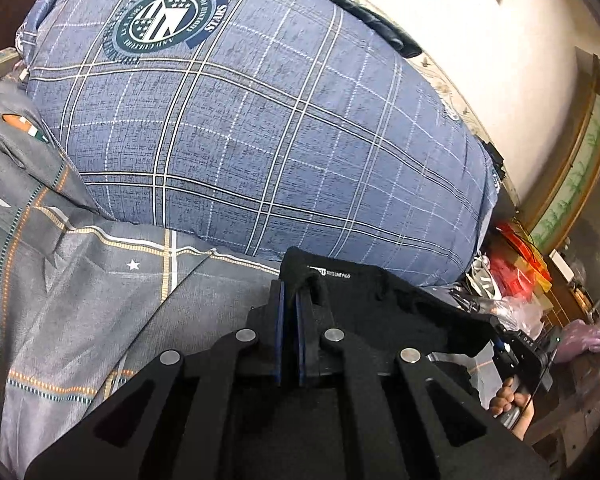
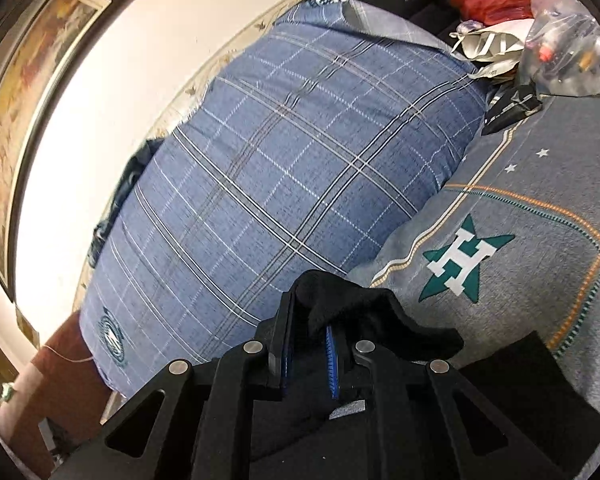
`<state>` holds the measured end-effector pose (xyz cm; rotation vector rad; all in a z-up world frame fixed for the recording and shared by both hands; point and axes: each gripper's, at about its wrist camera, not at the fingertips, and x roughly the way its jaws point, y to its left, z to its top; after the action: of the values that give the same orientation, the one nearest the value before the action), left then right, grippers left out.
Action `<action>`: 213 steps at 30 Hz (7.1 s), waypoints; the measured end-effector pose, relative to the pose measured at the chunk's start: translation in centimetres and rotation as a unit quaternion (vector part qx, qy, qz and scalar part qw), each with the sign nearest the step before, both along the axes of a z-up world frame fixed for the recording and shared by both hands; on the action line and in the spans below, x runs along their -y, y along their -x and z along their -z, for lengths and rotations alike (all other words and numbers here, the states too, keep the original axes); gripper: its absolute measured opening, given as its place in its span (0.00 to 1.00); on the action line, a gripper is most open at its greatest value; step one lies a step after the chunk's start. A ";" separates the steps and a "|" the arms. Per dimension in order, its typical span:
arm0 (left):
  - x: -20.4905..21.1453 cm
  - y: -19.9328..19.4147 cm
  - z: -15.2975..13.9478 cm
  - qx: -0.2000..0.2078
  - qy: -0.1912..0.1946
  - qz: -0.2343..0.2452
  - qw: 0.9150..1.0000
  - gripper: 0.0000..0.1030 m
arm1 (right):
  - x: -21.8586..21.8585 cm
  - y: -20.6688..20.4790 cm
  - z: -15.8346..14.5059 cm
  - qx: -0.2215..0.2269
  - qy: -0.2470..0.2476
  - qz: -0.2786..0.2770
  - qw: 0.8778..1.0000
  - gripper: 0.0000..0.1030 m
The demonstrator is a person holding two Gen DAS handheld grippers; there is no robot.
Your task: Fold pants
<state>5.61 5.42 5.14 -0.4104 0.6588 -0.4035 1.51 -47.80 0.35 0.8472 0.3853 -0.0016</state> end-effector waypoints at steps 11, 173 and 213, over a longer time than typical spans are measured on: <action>-2.4 5.3 0.6 0.005 0.016 -0.014 1.000 0.03 | 2.4 4.7 -0.8 0.022 -0.014 0.015 1.000 0.12; 4.8 9.8 10.2 -0.076 -0.266 0.023 0.961 0.75 | -7.3 1.9 4.6 -0.273 0.187 -0.027 0.943 0.37; 4.4 9.4 10.3 -0.064 -0.238 0.017 0.969 0.78 | -25.1 -12.1 6.6 -0.177 0.320 -0.288 0.885 0.06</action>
<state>-3.76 1.02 -5.15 0.0322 0.8629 -0.2392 13.59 -22.74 -6.21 0.0448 0.9134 0.2604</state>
